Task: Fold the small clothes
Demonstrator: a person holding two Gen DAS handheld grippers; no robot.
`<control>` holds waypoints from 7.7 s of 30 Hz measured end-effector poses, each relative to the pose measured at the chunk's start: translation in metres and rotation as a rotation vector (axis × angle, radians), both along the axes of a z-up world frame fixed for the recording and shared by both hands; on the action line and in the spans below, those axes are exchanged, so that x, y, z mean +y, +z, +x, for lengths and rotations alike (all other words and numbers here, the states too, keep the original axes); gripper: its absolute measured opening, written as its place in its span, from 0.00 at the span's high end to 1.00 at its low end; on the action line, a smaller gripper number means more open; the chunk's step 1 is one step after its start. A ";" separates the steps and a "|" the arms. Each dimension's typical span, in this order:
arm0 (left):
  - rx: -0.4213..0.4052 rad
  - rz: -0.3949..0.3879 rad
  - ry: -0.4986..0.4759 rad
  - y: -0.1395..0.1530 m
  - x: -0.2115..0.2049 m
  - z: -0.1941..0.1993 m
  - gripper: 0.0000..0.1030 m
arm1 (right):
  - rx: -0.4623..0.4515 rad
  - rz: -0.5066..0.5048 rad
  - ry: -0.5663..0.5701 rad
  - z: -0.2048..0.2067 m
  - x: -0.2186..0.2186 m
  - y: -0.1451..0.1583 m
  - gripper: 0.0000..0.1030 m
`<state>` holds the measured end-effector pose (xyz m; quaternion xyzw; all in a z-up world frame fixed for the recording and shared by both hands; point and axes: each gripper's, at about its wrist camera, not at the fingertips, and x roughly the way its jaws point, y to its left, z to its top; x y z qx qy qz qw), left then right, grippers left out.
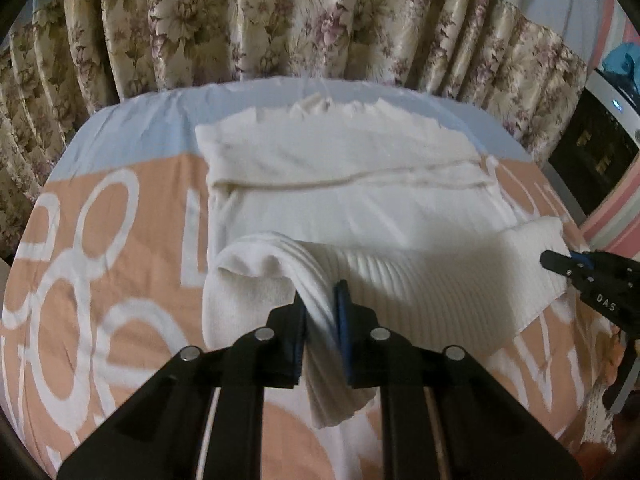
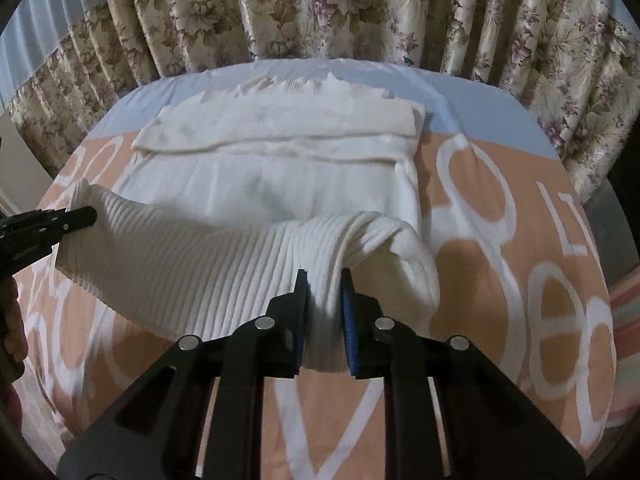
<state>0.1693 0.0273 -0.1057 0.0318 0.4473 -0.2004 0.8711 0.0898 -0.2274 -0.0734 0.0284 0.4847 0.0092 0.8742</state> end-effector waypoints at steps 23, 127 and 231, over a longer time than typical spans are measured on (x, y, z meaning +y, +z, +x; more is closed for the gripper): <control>0.120 -0.036 0.020 -0.032 0.000 0.159 0.43 | 0.045 0.093 0.029 0.159 -0.060 -0.035 0.62; -0.003 0.184 0.154 -0.022 0.003 0.064 0.13 | -0.115 0.148 -0.091 0.073 -0.068 -0.016 0.41; 0.061 0.210 0.306 -0.018 0.153 0.137 0.08 | 0.032 -0.308 0.406 0.204 0.239 -0.035 0.80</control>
